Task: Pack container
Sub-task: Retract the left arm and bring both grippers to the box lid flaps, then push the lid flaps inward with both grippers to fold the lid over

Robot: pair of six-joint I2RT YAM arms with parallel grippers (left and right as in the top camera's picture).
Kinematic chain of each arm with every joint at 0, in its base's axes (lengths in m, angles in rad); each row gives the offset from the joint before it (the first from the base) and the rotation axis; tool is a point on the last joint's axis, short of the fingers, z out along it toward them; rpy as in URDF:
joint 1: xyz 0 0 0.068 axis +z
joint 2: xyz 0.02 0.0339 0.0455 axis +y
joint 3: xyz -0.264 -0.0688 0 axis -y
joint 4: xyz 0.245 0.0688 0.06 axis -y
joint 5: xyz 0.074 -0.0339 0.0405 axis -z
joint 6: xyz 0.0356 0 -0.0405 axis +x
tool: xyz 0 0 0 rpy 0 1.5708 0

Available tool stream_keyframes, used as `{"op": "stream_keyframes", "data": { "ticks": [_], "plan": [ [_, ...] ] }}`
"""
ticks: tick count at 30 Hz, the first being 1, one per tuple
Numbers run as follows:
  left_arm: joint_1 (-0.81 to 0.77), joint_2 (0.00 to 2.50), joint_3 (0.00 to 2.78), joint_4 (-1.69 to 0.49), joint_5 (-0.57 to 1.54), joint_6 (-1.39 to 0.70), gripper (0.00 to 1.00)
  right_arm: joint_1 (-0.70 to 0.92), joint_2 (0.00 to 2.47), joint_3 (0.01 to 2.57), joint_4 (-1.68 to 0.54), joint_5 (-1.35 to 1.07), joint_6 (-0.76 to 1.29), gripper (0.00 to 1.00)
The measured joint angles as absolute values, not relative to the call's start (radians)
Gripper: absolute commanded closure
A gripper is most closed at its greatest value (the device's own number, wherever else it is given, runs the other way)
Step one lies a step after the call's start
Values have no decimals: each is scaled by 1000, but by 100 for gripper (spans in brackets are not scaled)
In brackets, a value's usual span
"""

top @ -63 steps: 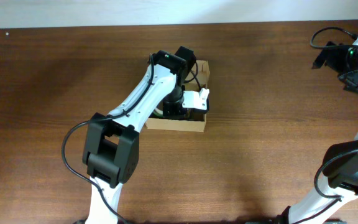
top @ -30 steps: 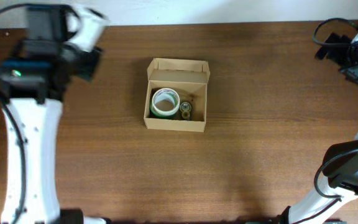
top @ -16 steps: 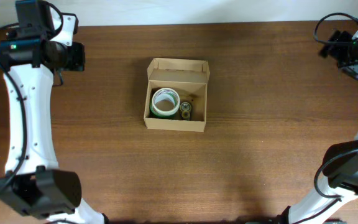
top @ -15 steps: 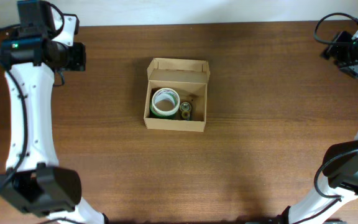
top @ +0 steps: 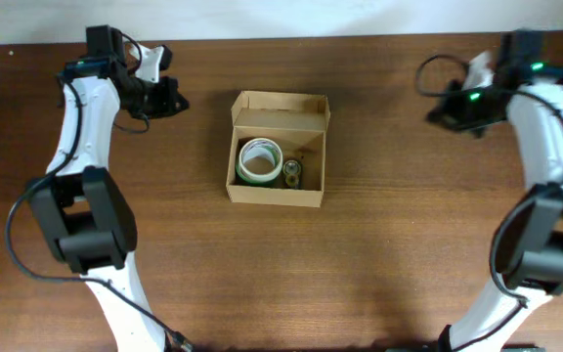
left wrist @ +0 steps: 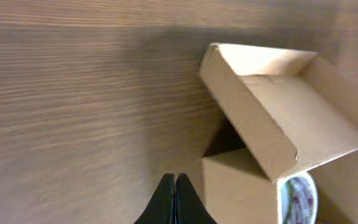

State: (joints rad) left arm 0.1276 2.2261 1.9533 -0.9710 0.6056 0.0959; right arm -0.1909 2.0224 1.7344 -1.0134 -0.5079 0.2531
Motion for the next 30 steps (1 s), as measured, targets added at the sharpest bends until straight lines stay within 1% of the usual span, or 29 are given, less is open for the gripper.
{"op": "stream_keyframes", "data": {
  "ticks": [4,5,6,13,20,30],
  "plan": [
    [128,2299,1953,-964,694,85,98,-141,2086,1657,-913,-636,253,96],
    [128,2319,1953,-964,709,84,99,-126,2112,1646,-882,-667,258,96],
    [128,2337,1953,-964,722,84,98,-121,2121,1644,-871,-677,260,96],
    [128,2435,1953,-958,797,66,98,-59,2265,1637,-653,-817,369,96],
    [111,2449,1953,-914,828,51,98,-17,2358,1636,-524,-891,490,96],
    [45,2498,1953,-813,839,-41,98,55,2368,1636,-372,-953,544,96]
  ]
}}
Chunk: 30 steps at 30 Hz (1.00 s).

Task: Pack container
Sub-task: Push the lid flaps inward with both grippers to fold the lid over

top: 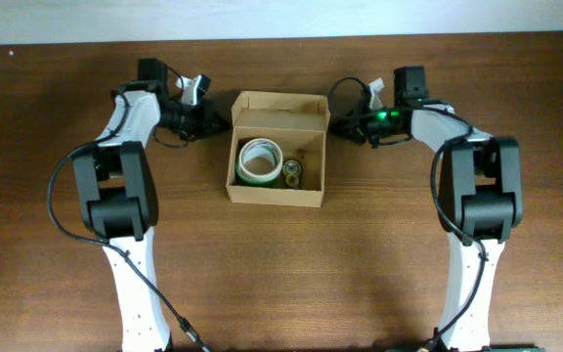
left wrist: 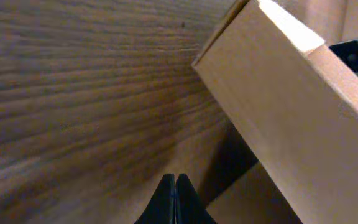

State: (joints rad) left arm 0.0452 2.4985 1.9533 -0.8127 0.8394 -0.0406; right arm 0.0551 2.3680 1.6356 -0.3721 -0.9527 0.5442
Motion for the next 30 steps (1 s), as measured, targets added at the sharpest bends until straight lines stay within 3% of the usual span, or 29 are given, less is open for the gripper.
{"op": "stream_keyframes", "data": {
  "ticks": [7,18,30],
  "plan": [
    [35,2502,1952,-687,886,-96,98,66,2368,1636,-278,-972,577,96],
    [36,2502,1952,-526,1129,-120,98,65,2369,1635,-96,-1055,593,96],
    [80,2502,1953,-437,1305,-125,98,66,2367,1647,-101,-1154,636,96]
  ]
}}
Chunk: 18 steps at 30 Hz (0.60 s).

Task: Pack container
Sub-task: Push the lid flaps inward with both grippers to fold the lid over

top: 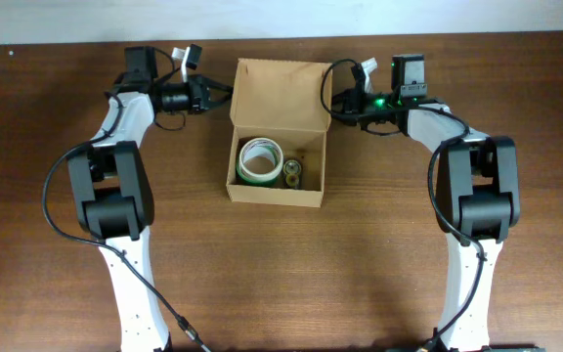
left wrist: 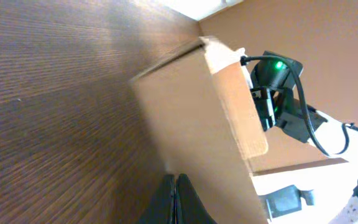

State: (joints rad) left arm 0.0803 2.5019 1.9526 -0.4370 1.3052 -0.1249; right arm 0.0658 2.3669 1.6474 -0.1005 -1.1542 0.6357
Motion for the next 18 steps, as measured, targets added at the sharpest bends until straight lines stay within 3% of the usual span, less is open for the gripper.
{"op": "stream_keyframes", "data": {
  "ticks": [18],
  "plan": [
    [70,2266,1955,-513,1324,-104,98,145,2088,1658,-493,-955,482,96]
  ]
}}
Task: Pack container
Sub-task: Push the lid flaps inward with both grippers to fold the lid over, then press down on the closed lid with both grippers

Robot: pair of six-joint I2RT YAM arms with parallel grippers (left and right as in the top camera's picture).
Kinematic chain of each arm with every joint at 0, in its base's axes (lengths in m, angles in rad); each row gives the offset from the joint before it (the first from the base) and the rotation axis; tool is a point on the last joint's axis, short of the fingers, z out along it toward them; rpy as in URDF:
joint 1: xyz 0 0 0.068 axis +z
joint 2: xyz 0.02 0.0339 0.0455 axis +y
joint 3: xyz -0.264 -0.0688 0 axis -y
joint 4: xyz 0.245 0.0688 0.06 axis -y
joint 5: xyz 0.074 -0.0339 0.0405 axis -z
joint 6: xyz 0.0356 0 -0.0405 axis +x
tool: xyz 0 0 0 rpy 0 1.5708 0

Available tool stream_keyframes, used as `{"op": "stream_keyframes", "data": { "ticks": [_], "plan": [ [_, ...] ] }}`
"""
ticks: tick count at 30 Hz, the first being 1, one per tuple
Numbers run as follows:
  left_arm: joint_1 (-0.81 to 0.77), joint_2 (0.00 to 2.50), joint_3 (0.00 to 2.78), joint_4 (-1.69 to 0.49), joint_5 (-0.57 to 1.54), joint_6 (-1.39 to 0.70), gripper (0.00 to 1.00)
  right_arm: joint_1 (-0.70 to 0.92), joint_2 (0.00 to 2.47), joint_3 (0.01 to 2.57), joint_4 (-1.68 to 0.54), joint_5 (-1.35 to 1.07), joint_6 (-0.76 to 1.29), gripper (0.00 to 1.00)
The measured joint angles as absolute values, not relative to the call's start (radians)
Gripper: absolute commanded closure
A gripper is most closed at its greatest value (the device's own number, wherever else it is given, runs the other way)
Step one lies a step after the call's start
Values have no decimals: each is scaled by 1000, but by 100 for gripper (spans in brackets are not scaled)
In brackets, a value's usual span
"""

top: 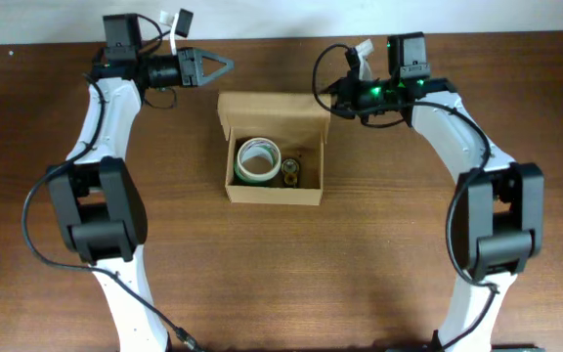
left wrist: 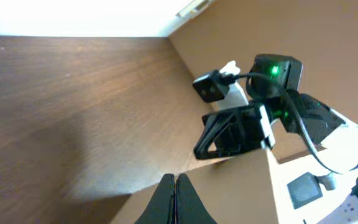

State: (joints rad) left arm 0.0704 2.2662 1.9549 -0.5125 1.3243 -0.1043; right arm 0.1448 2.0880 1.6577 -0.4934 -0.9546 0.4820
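The cardboard box (top: 274, 192) sits mid-table, holding a roll of tape (top: 259, 159) and a small dark round item (top: 292, 172). Its rear lid flap (top: 272, 113) leans forward over the back of the opening. My left gripper (top: 229, 65) is shut and empty, pointing right, behind and above the box's back left corner. In the left wrist view the shut left gripper (left wrist: 175, 178) hovers over the brown flap (left wrist: 229, 196). My right gripper (top: 326, 95) is at the flap's back right corner; the right gripper (left wrist: 199, 151) looks shut in the left wrist view.
The brown wooden table (top: 409, 244) surrounds the box. Cables loop off both wrists near the table's far edge (top: 281, 39). A pale wall lies beyond it.
The lid flap stood tall and upright; now it leans forward over the box's rear. My left gripper moved from the flap's left edge to behind and above it. The right gripper stays at the right corner.
Both arms began far out to the sides, the flap half raised. Then both shut grippers were at the flap's two rear corners. Then the flap stood upright between them. Now it leans forward and the left gripper is clear of it.
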Motion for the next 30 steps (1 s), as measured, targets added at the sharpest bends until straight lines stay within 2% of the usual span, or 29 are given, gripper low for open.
{"op": "stream_keyframes", "data": {
  "ticks": [7,15,20,30],
  "plan": [
    [55,2154,1962,-996,1113,86,98,196,1946,1660,-735,-757,352,96],
    [-27,2118,1962,-1297,805,218,98,321,1867,1662,-943,-525,268,96],
    [-92,2118,1962,-1388,579,234,98,414,1867,1662,-1028,-380,253,96],
    [-186,2118,1958,-1429,367,224,98,455,1872,1657,-1043,-233,247,96]
  ]
}}
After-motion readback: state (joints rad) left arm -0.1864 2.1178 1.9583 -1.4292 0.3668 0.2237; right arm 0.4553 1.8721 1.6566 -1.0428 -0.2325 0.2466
